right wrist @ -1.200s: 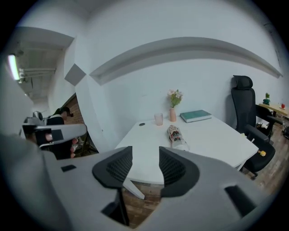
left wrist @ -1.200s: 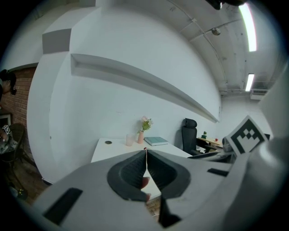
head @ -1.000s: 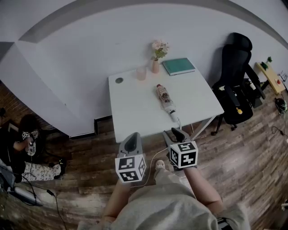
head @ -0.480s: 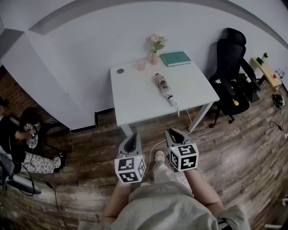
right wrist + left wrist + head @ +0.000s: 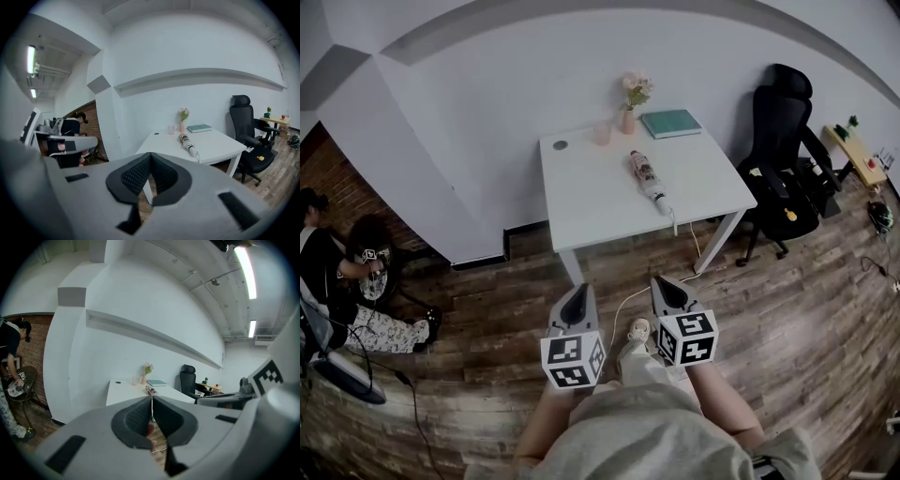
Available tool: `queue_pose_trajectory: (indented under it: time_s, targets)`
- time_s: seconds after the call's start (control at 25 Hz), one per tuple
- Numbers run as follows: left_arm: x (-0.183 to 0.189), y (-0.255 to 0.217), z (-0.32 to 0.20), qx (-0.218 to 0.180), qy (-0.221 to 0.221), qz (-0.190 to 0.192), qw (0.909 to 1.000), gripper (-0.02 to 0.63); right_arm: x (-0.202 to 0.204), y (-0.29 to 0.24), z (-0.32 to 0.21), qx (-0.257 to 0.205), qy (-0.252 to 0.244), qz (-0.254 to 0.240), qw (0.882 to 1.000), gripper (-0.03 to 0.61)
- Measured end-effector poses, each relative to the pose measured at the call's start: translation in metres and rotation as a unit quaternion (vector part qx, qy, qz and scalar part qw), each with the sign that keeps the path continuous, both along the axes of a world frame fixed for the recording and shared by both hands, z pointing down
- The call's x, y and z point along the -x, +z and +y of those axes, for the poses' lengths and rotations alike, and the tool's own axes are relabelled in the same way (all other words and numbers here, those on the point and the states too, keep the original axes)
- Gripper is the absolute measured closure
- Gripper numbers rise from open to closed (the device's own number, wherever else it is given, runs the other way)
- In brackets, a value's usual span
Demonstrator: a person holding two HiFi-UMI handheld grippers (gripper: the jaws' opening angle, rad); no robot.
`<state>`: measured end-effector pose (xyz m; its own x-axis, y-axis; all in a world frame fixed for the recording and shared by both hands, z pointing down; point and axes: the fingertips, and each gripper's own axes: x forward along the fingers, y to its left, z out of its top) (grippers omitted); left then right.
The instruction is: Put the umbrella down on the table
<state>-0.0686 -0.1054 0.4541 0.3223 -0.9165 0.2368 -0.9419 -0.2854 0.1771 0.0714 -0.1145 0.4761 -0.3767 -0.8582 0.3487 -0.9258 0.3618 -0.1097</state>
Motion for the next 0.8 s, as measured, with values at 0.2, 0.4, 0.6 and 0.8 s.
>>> queue_pose_trajectory:
  time_s: [0.2,0.4,0.6,0.8]
  targets:
    - [0.004,-0.002,0.007,-0.002,-0.003,0.003,1.0,0.606,0.005,-0.009,0.007,-0.01,-0.002,-0.005,1.0,0.575]
    - [0.004,-0.003,0.008,-0.003,0.0,0.001,1.0,0.606,0.011,-0.014,0.01,-0.019,-0.015,-0.013,1.0,0.577]
    - [-0.001,-0.004,0.009,-0.005,0.005,0.001,1.0,0.606,0.011,-0.017,0.015,-0.024,-0.021,-0.015,0.999,0.578]
    - [-0.001,-0.005,0.007,-0.007,0.007,0.002,0.9999,0.606,0.012,-0.024,0.014,-0.037,-0.017,-0.011,0.999,0.578]
